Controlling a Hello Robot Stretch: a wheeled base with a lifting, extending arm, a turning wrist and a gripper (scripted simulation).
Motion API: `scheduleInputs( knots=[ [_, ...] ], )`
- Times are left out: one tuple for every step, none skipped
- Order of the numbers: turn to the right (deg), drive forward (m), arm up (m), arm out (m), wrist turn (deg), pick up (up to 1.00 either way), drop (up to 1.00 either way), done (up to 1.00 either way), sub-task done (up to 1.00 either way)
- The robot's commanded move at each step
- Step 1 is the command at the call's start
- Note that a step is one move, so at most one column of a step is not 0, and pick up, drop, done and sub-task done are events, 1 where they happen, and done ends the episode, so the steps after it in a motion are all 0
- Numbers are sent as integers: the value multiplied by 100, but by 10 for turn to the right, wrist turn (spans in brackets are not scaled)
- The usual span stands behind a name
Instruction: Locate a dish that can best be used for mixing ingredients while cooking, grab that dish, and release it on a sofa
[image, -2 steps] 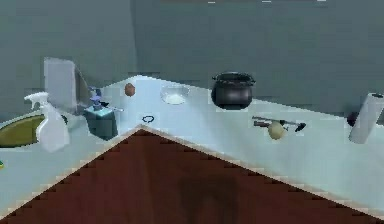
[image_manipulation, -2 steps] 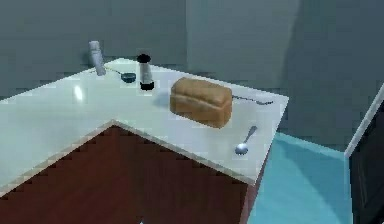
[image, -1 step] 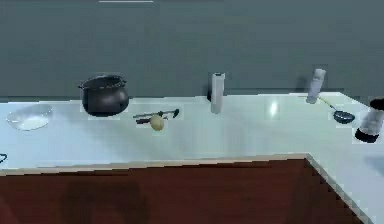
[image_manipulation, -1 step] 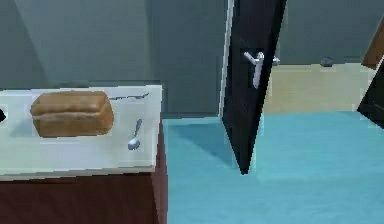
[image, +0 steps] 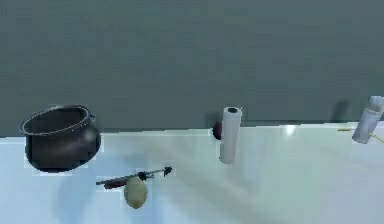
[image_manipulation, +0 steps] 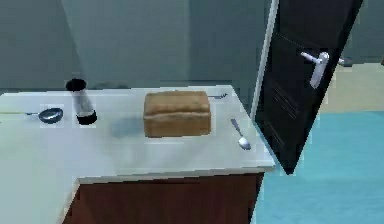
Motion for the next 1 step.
scheduleInputs(
  knots=[
    [-450,0,0,0,0,0,0,0,0]
  ],
)
